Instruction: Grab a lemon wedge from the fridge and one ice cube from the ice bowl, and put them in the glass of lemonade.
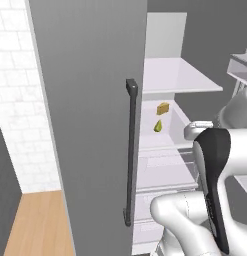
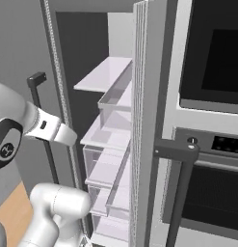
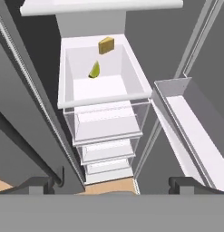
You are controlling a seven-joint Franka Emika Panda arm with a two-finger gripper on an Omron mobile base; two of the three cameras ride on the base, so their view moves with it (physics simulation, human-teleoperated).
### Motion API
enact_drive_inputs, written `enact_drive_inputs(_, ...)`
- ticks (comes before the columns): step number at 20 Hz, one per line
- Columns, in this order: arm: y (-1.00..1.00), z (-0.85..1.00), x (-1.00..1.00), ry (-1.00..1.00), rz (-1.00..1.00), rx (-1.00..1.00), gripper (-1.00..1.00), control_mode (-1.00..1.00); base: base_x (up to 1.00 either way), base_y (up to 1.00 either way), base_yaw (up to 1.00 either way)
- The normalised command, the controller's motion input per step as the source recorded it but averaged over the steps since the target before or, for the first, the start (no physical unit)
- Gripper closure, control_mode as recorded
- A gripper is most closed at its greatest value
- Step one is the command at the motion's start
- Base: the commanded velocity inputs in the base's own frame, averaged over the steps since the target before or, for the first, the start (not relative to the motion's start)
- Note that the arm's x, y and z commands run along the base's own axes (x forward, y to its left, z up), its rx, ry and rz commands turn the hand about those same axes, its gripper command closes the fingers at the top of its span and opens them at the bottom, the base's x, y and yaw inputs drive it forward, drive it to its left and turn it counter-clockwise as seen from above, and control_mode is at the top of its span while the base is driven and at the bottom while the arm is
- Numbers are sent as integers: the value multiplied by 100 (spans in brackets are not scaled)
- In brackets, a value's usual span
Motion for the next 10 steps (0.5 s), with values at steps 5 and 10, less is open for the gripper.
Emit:
enact_drive_inputs(5,0,0,0,0,0,0,-100,100,39,-7,0)
enact_drive_inputs(10,0,0,0,0,0,0,-100,100,28,-16,0)
